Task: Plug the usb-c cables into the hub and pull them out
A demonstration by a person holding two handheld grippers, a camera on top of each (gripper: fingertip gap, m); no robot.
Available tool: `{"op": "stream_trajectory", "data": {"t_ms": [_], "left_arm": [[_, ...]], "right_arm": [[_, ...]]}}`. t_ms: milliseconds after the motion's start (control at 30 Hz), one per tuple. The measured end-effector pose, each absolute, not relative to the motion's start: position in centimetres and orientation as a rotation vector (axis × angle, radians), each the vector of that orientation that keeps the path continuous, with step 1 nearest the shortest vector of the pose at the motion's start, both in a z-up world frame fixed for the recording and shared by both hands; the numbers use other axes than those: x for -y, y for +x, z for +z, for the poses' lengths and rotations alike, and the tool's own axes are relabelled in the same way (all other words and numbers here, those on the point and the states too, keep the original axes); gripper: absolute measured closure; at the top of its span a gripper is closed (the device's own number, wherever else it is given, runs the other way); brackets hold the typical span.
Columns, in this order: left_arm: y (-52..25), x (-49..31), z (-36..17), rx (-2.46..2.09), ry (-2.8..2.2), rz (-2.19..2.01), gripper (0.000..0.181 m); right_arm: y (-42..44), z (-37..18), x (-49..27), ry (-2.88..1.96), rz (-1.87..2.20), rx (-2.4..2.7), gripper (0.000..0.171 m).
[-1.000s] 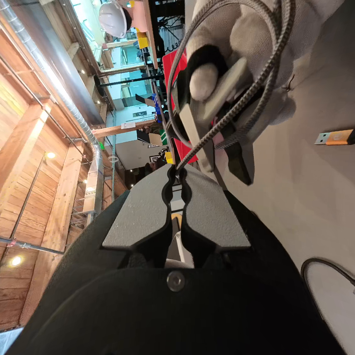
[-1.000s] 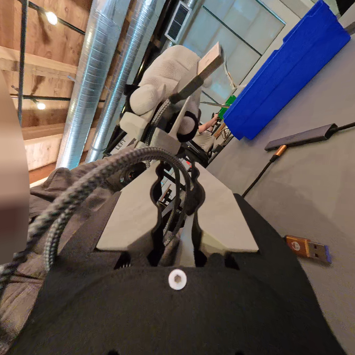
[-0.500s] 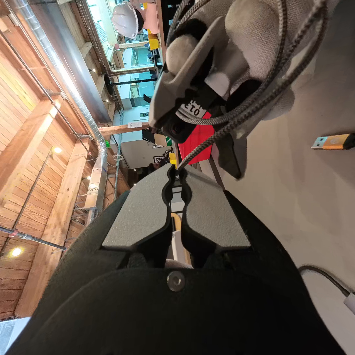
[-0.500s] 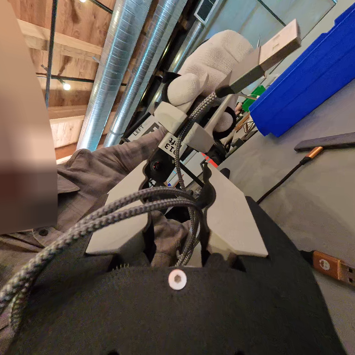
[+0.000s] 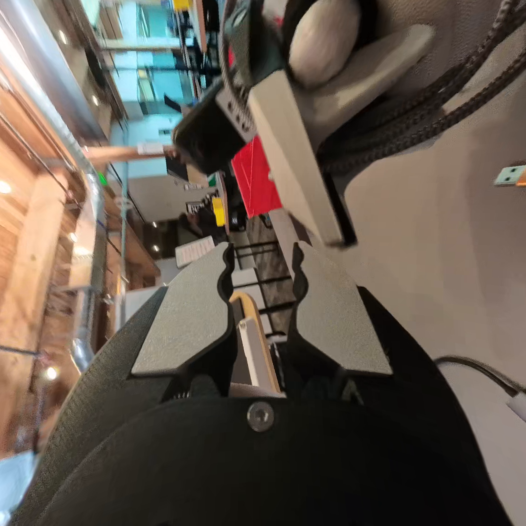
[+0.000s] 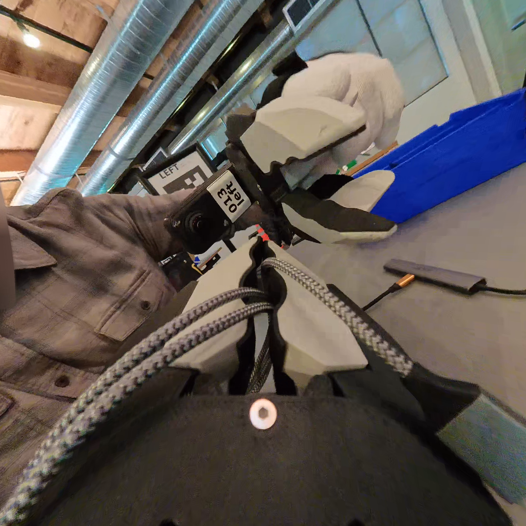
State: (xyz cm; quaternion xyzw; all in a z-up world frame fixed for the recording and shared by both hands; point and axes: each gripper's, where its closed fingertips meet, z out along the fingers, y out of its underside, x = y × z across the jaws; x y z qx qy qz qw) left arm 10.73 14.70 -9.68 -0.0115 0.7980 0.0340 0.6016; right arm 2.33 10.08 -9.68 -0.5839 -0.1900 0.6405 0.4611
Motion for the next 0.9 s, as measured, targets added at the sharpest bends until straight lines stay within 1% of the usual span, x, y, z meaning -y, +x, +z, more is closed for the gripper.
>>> {"op": "stream_trajectory", "data": {"t_ms": [67, 133, 200, 267, 300, 367, 533, 567, 633, 767, 800, 900], "left_arm": [[10.1, -15.9, -8.2, -1.829, -0.151, 0.048, 0.140], [9.2, -18.2, -6.3, -1.782, -0.443, -0.011, 0.136], [7.7, -18.9, -6.2, -1.773, -0.870, -0.271, 0.127], [6.9, -17.9, -6.3, -1.653, -1.158, -0.574, 0.120], [6.9, -16.8, -6.5, -1.596, -1.251, -0.723, 0.117], [7.7, -15.6, -7.9, -1.509, -1.414, -0.870, 0.112], [10.8, -11.8, -9.8, -1.492, -1.557, -1.215, 0.113], [11.2, -11.6, -10.0, -1.491, -1.557, -1.213, 0.116], [12.0, -11.1, -10.2, -1.501, -1.531, -1.227, 0.129], [12.6, -9.9, -10.5, -1.537, -1.524, -1.363, 0.172], [12.5, -9.8, -10.4, -1.532, -1.525, -1.395, 0.175], [12.3, -10.5, -10.3, -1.541, -1.502, -1.351, 0.177]], "right_arm": [[3.3, -8.5, -10.7, -1.385, 1.525, 0.457, 0.171], [4.4, -7.3, -11.6, -1.347, 1.445, 0.442, 0.171], [5.8, -6.0, -12.7, -1.300, 1.357, 0.417, 0.171], [7.1, -4.7, -13.4, -1.251, 1.257, 0.400, 0.171], [7.7, -4.2, -13.7, -1.234, 1.215, 0.388, 0.171], [8.2, -3.2, -14.0, -1.209, 1.136, 0.388, 0.171], [7.7, -2.1, -13.7, -1.183, 1.012, 0.458, 0.171], [7.6, -1.9, -13.7, -1.181, 0.976, 0.464, 0.171], [7.2, -1.8, -13.4, -1.181, 0.952, 0.488, 0.171], [7.1, -1.5, -13.1, -1.160, 0.933, 0.506, 0.171], [7.1, -1.4, -13.0, -1.157, 0.923, 0.523, 0.171], [7.2, -1.7, -13.0, -1.174, 0.933, 0.531, 0.171]]}}
